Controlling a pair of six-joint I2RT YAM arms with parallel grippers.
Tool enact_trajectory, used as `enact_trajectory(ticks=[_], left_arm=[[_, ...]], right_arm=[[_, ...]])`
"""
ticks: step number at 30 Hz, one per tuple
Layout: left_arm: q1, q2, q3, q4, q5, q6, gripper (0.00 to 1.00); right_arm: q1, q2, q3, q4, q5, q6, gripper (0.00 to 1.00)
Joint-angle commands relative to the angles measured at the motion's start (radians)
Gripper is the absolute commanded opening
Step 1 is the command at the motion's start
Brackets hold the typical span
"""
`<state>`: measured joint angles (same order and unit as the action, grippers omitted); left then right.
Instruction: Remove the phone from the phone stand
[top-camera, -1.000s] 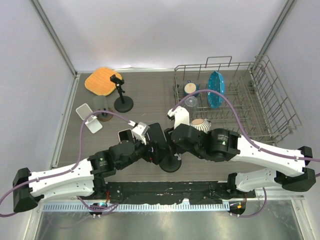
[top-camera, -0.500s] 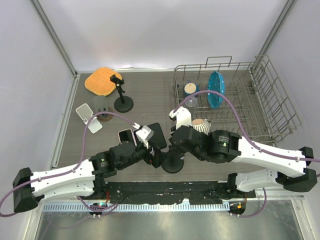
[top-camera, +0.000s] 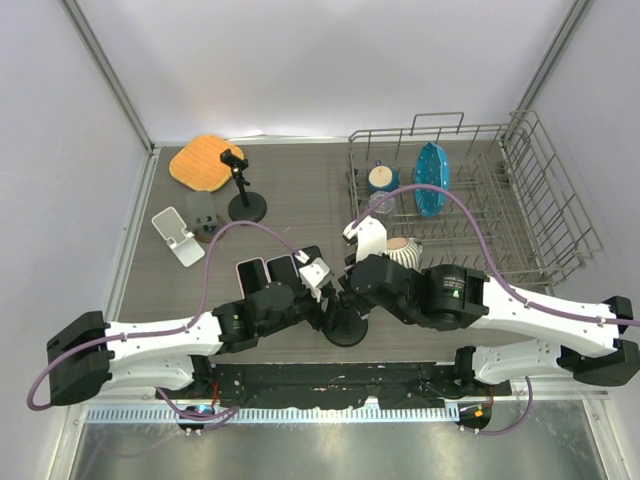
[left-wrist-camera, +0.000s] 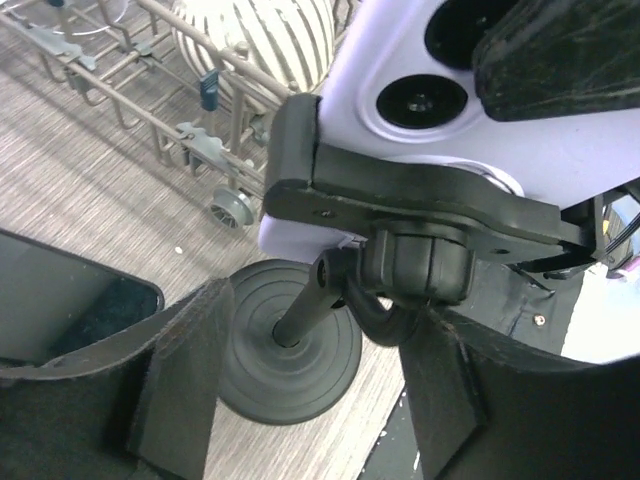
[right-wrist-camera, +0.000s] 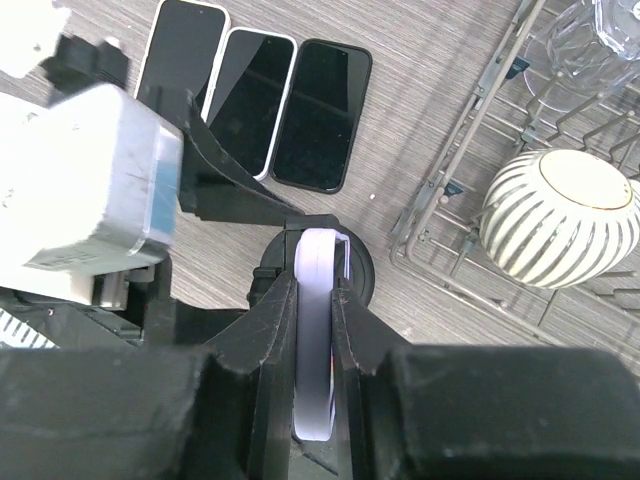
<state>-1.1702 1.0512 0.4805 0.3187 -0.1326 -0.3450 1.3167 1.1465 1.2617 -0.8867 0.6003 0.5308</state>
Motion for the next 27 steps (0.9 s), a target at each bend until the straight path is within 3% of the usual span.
enact_trajectory(ticks=[1, 4, 5, 8, 22, 27], left_arm=[[0.001, 0.055, 0.038, 0.152, 0.040, 0.015, 0.63], [0.001, 0.066, 0.040, 0.168, 0.050, 0.008, 0.38], [0.001, 0.064, 0.040, 0.169, 0.050, 0.003, 0.23], [0.001, 0.058, 0.043, 0.163, 0.047, -0.008, 0.01], [-0.005, 0.102, 0.096, 0.126, 0.018, -0.051, 0.00], [-0.011, 0.124, 0.105, 0.129, 0.018, -0.080, 0.00]], right_arm=[[0.013, -0.017, -0.042, 0.029, 0.013, 0.012, 0.09], [0.021, -0.033, -0.074, 0.052, 0.032, 0.006, 0.15], [0.021, -0.037, -0.084, 0.058, 0.038, 0.002, 0.18], [0.026, -0.065, -0.122, 0.087, 0.081, -0.006, 0.23], [0.027, -0.197, -0.327, 0.330, 0.167, -0.038, 0.47], [0.029, -0.206, -0.352, 0.368, 0.182, -0.037, 0.48]])
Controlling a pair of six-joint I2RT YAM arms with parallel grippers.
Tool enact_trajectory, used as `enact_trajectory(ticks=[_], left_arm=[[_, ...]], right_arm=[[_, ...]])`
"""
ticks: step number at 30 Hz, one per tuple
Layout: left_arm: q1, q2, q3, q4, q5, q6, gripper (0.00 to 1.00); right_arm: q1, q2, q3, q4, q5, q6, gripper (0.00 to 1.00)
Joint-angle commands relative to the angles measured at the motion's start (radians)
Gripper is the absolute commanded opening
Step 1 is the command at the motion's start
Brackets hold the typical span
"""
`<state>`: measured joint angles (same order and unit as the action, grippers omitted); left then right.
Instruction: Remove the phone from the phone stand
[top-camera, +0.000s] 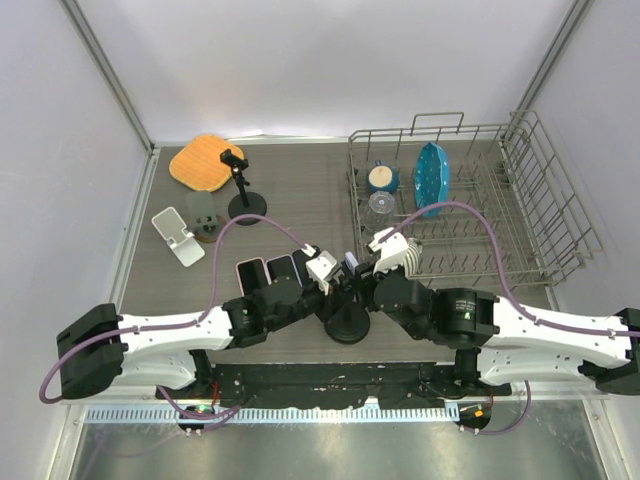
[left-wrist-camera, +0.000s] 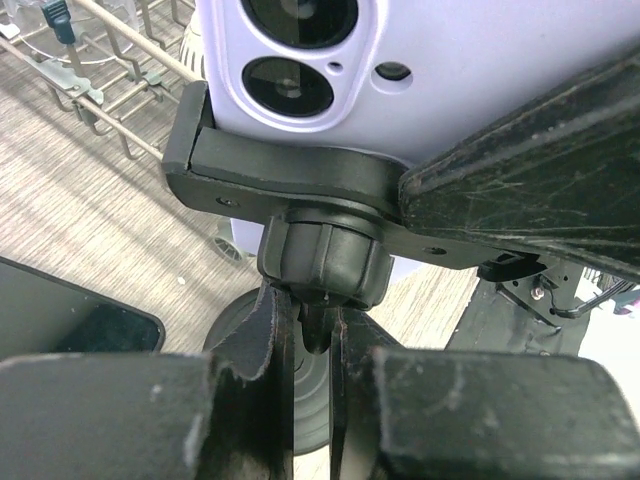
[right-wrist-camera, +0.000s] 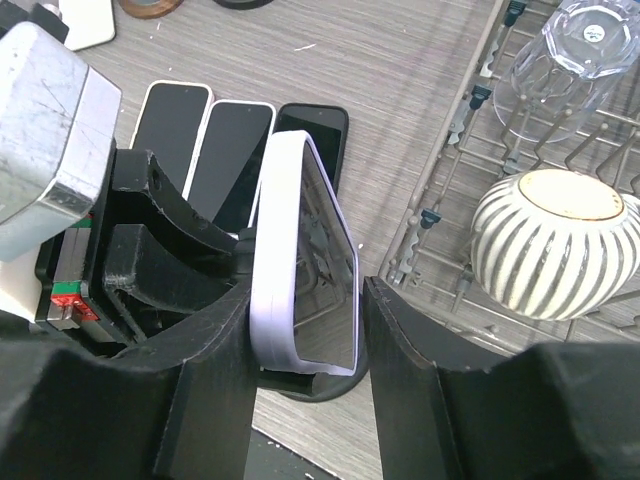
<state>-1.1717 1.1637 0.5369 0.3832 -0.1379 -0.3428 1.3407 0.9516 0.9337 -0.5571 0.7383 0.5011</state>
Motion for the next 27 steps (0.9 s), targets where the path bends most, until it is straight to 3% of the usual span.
enact_trajectory(ticks=[1, 13, 27], left_arm=[[-0.013, 0.014, 0.051, 0.066, 0.024, -0.085, 0.00], [-0.042, 0.025, 0.048, 0.060, 0.017, -0.107, 0.00], [-0.062, -0.007, 0.044, 0.034, -0.017, -0.107, 0.00]], right_arm=[[0.006, -0.017, -0.032, 0.042, 0.052, -0.006, 0.48], [0.011, -0.128, -0.130, 0.233, 0.131, -0.033, 0.48], [0.011, -0.062, -0.145, 0.364, 0.239, -0.142, 0.48]])
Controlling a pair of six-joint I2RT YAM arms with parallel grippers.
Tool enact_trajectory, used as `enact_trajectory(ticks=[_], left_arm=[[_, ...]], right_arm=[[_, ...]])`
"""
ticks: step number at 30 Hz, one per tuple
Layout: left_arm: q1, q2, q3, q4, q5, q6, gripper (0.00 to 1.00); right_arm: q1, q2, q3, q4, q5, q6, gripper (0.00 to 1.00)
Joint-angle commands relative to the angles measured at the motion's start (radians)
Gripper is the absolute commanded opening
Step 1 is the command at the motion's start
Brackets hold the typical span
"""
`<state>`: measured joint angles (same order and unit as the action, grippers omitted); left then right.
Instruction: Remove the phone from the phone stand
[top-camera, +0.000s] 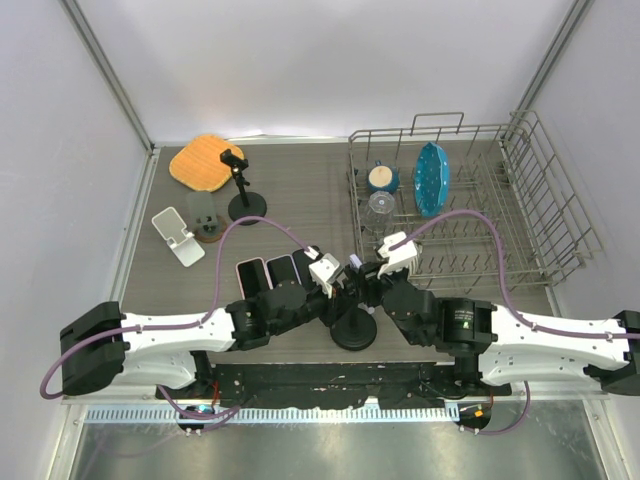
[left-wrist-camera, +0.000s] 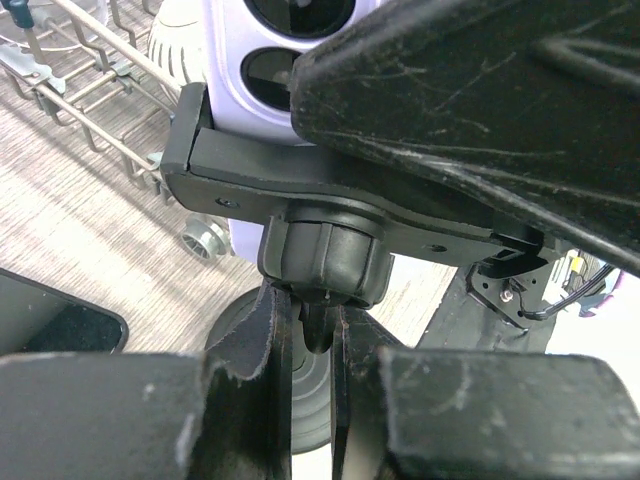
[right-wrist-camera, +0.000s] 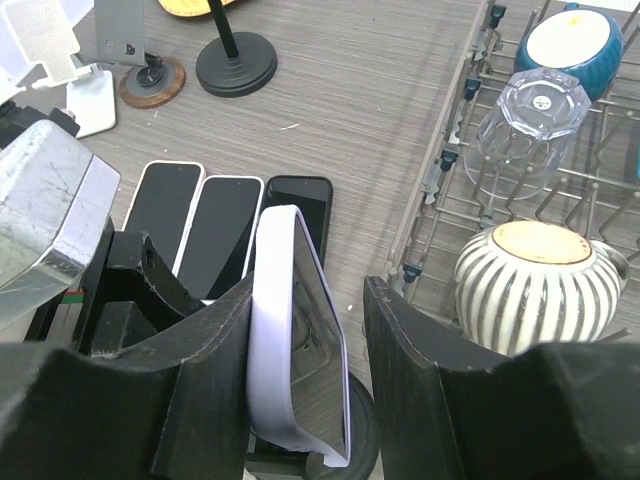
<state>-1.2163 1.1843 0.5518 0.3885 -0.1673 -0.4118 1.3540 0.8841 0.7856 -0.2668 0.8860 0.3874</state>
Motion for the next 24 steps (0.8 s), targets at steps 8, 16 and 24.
enact_trajectory(ticks=[8, 16, 24], left_arm=[[-0.017, -0.052, 0.037, -0.005, -0.040, -0.047, 0.00], [-0.017, -0.060, 0.045, -0.031, -0.081, -0.067, 0.00], [-0.015, -0.069, 0.030, -0.103, -0.305, -0.186, 0.00]], right_arm=[[-0.004, 0.035, -0.005, 0.032, 0.057, -0.004, 0.48], [-0.001, 0.055, -0.019, 0.046, 0.067, -0.018, 0.42], [0.014, 0.047, -0.005, 0.012, 0.015, -0.009, 0.01]])
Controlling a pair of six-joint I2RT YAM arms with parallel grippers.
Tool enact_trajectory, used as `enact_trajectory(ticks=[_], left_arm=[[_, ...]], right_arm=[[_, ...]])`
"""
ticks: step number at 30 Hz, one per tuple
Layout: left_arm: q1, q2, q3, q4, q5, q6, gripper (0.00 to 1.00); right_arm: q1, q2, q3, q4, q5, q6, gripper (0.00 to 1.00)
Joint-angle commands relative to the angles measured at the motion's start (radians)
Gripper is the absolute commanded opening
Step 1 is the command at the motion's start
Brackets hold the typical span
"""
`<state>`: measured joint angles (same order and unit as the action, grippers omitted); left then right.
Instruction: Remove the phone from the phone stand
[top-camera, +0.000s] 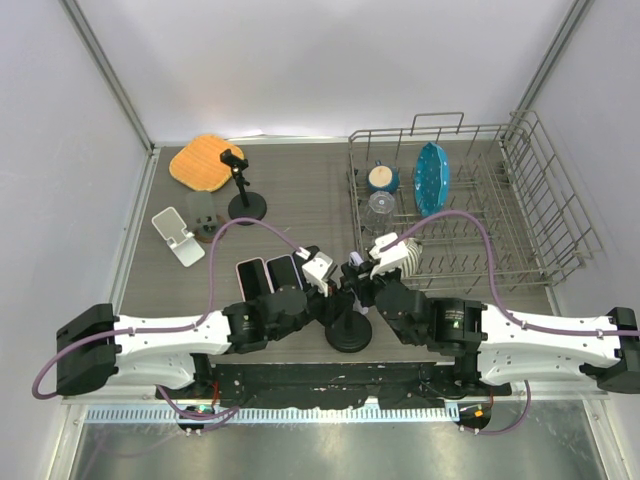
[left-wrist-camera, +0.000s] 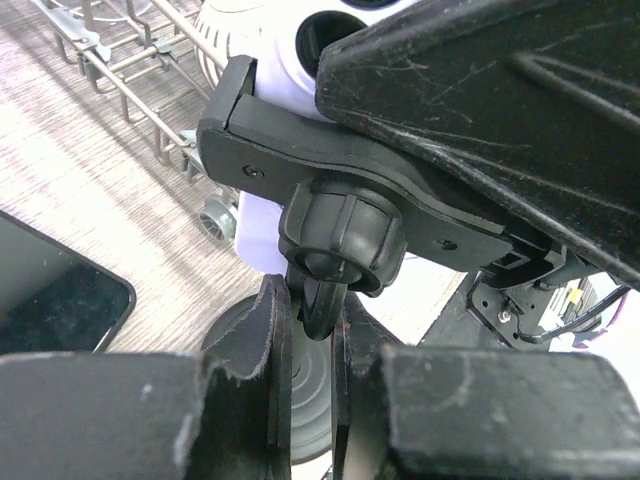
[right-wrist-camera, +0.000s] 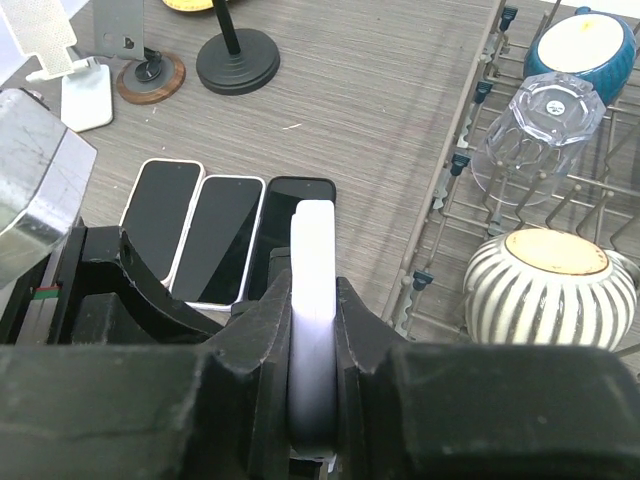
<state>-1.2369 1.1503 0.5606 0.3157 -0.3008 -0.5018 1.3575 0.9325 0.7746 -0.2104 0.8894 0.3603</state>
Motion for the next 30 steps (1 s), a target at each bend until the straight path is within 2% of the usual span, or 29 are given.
enact_trajectory(ticks=[1, 7, 12, 16, 20, 24, 26, 30], left_arm=[[0.005, -0.037, 0.021, -0.036, -0.210, -0.118, 0.00], [0.017, -0.046, 0.033, -0.098, -0.307, -0.194, 0.00], [0.030, -0.060, 0.030, -0.124, -0.307, -0.231, 0.00], [0.030, -0.070, 0.010, -0.112, -0.288, -0.219, 0.00], [0.028, -0.107, -0.034, -0.073, -0.270, -0.201, 0.00], [0.013, -0.136, -0.073, -0.049, -0.271, -0.189, 0.00], [-0.001, -0.139, -0.085, -0.032, -0.270, -0.176, 0.00], [-0.021, -0.147, -0.120, 0.051, -0.236, -0.138, 0.00]], right_arm=[[0.020, 0.002, 0.008, -0.056, 0.003, 0.026, 0.01], [0.106, 0.032, 0.018, -0.112, 0.006, 0.061, 0.01], [0.155, 0.094, 0.060, -0.239, 0.077, 0.129, 0.01], [0.155, 0.062, 0.048, -0.277, 0.112, 0.164, 0.01], [0.155, -0.023, 0.064, -0.362, 0.274, 0.245, 0.01], [0.157, -0.055, 0.097, -0.469, 0.357, 0.321, 0.01], [0.155, -0.057, 0.103, -0.469, 0.362, 0.307, 0.01], [0.155, -0.047, 0.088, -0.347, 0.306, 0.189, 0.01]])
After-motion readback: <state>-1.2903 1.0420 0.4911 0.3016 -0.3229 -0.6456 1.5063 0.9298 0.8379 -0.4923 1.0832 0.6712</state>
